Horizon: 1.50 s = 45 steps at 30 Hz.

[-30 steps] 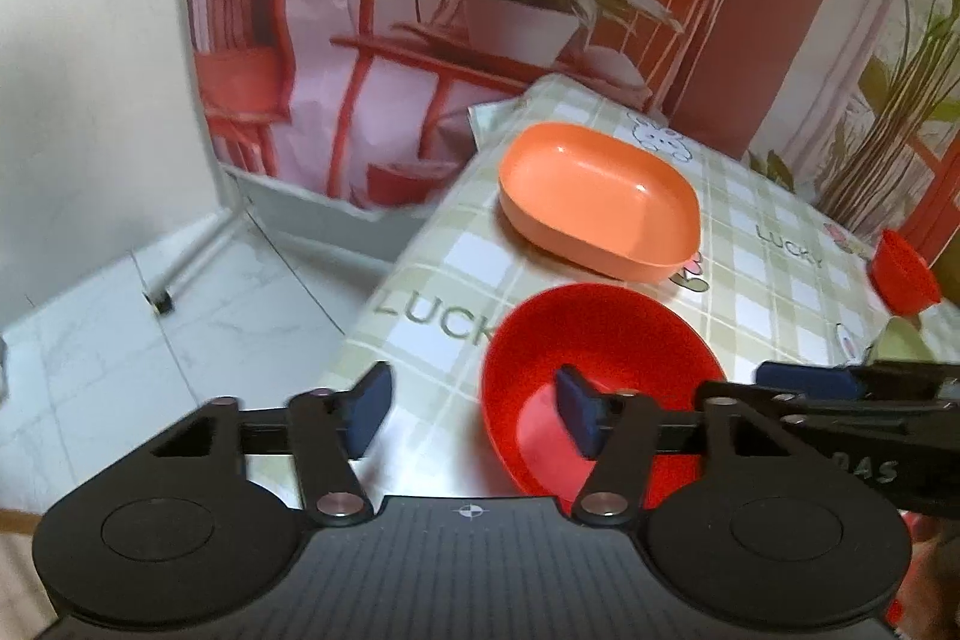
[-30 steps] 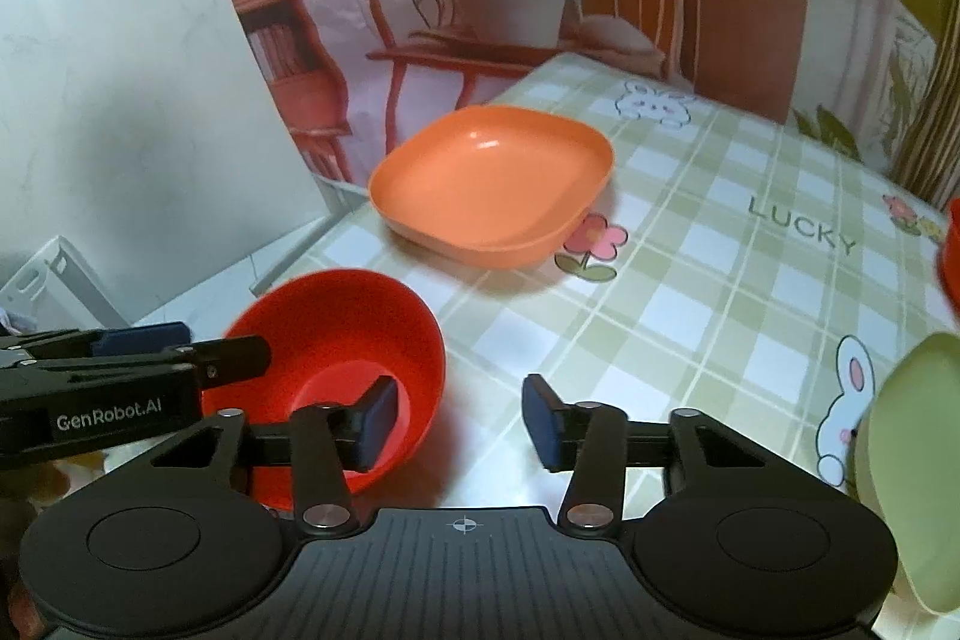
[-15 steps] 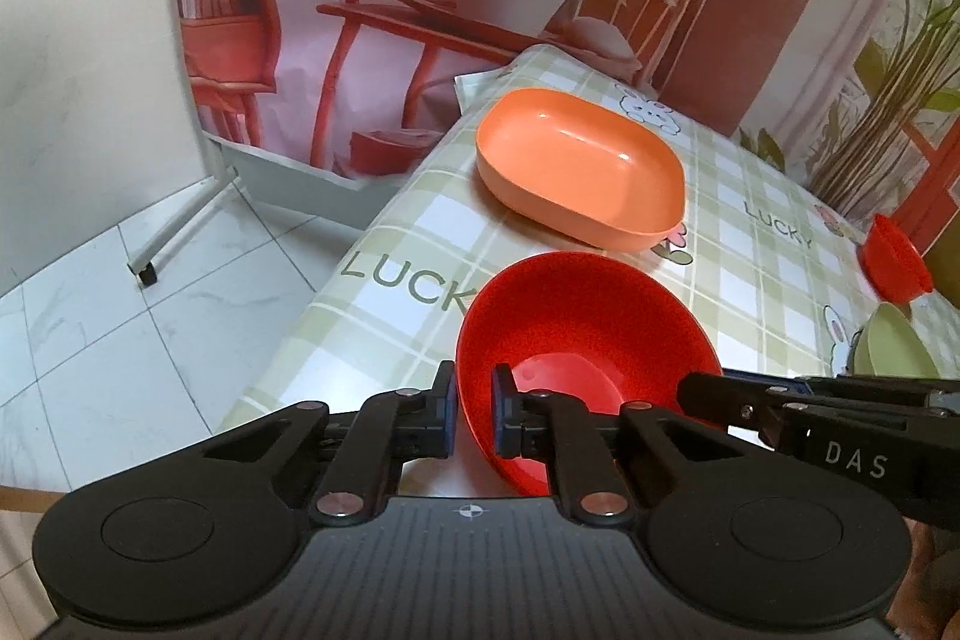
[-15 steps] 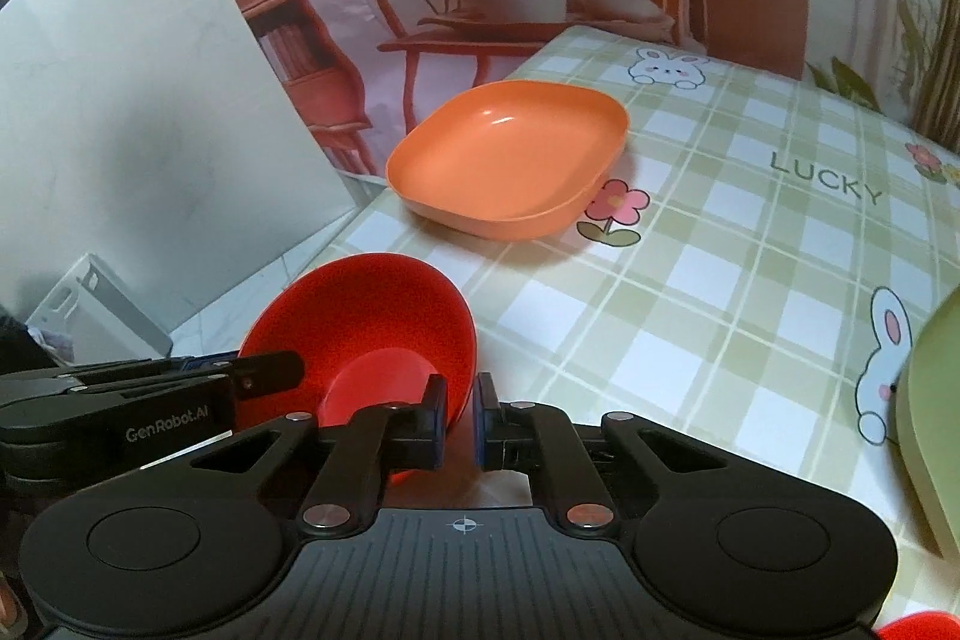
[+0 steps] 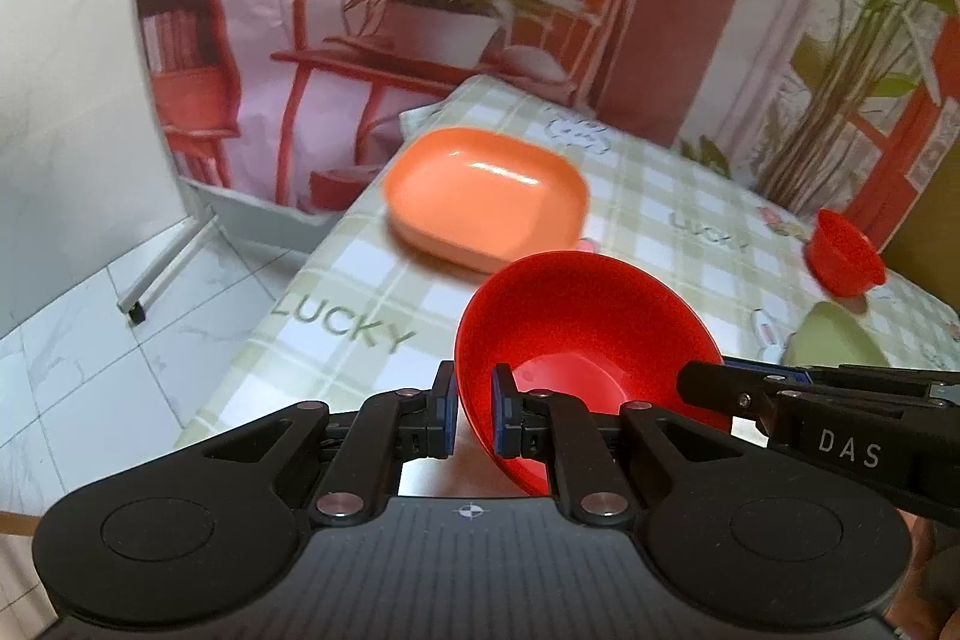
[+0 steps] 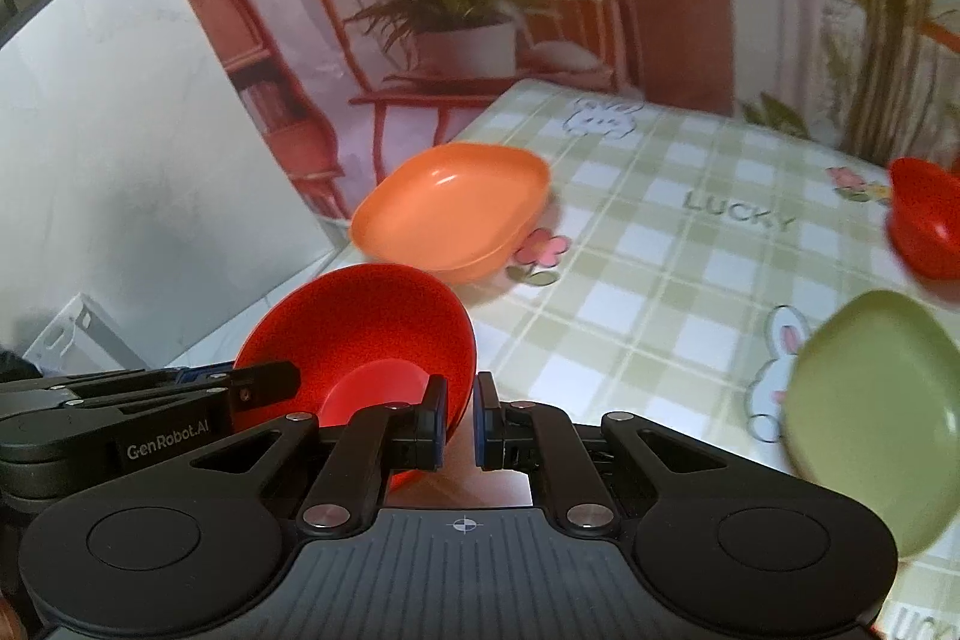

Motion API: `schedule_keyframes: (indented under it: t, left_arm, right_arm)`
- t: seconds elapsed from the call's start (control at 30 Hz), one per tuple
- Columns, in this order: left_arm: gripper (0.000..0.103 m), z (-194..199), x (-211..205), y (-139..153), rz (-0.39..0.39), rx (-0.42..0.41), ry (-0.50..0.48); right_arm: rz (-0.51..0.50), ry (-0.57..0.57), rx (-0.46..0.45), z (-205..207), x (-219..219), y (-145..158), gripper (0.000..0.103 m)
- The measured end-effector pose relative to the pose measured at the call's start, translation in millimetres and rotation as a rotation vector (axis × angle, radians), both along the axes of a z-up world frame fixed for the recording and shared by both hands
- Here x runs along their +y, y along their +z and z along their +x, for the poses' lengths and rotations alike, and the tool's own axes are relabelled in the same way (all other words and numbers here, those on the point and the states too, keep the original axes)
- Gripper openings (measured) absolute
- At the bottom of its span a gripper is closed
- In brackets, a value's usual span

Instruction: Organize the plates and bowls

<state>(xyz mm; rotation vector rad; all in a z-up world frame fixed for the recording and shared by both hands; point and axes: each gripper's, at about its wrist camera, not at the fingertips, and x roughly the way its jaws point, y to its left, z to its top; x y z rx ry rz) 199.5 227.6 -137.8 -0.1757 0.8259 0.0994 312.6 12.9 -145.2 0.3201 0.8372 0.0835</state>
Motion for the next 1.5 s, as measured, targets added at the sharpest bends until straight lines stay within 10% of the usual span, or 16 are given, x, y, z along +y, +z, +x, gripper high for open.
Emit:
schedule_keyframes:
  t: [1.5]
  left_arm:
    - [0.014, -38.1, -184.5, 20.6, -0.018, -0.007, -0.263]
  right_arm:
    - [0.082, -0.252, -0.081, -163.1, -161.8, 19.1, 0.009]
